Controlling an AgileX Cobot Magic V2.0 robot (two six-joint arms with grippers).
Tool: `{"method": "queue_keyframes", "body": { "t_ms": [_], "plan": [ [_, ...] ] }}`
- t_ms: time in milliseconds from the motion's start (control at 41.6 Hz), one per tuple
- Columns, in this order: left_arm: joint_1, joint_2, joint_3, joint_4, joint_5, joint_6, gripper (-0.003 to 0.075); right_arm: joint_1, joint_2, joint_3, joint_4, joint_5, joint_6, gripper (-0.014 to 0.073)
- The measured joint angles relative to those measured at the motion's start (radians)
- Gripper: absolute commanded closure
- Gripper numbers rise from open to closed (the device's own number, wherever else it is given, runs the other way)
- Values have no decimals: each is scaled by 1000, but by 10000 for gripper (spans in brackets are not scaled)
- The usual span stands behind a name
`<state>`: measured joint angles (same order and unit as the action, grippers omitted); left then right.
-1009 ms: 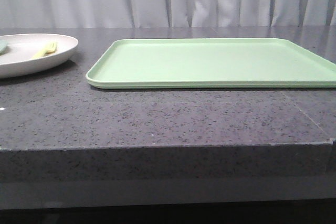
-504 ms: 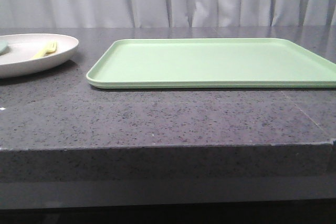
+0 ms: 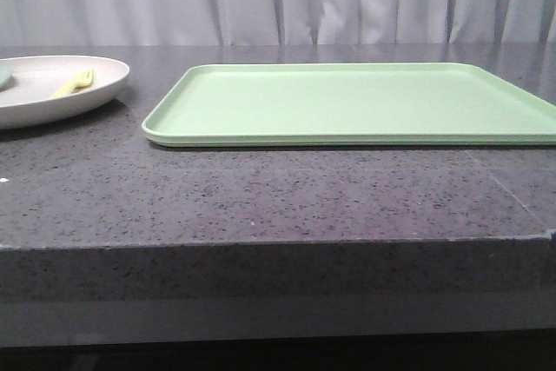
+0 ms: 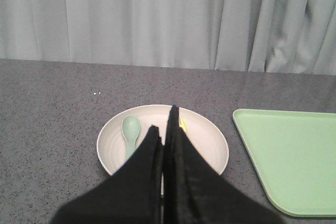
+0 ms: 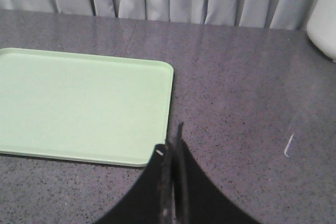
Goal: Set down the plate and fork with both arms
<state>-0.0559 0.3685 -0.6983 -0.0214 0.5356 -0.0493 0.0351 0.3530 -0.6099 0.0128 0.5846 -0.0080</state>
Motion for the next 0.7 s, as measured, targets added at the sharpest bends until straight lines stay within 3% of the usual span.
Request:
{"method": "queue_keyframes", "body": {
  "t_ms": [576, 648, 697],
  "plan": [
    [0, 12, 0, -2, 0, 0, 720, 0, 6, 0, 0, 9, 0, 649],
    [0, 12, 0, -2, 0, 0, 631, 0, 6, 0, 0, 9, 0, 536],
    [0, 12, 0, -2, 0, 0, 542, 0, 6, 0, 0, 10, 0, 404]
  ]
}}
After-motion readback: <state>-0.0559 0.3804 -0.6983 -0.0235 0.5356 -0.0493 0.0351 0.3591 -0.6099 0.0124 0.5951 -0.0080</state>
